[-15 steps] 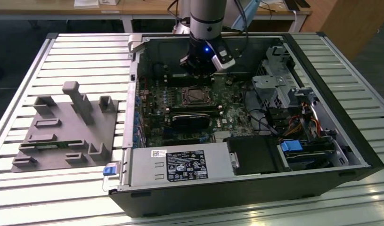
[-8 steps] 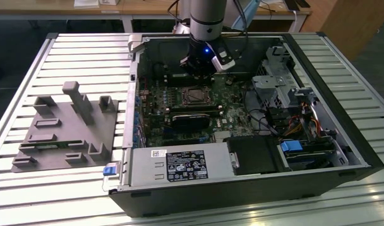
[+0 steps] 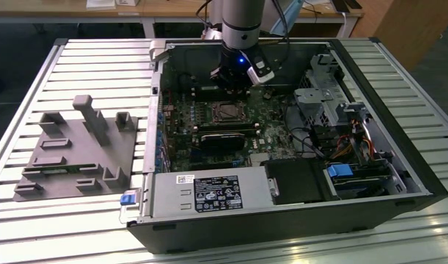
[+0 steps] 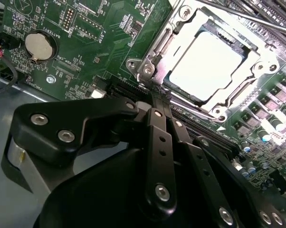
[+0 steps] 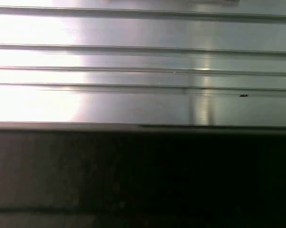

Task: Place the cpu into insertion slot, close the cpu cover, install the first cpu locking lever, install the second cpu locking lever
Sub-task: 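Install the first cpu locking lever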

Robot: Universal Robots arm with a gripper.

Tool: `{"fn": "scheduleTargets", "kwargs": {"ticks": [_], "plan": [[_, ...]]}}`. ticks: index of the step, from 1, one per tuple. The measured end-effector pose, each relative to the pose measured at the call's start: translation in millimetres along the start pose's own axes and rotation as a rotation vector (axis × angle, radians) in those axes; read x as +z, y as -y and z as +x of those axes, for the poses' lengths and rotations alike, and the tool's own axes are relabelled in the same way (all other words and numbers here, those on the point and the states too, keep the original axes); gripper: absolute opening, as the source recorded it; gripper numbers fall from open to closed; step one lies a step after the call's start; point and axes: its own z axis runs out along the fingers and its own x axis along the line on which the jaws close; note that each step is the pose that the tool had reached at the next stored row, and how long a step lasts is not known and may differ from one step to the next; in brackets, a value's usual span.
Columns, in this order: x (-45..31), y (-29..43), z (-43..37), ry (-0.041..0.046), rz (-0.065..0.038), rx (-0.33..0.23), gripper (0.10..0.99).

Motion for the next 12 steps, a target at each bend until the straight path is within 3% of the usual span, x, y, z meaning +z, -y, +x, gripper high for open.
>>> {"fn": "scheduleTargets", "kwargs": {"ticks": [12], "plan": [[-1.9, -0.2, -0.2, 0.0003, 0.002, 0.000, 0.106]]}}
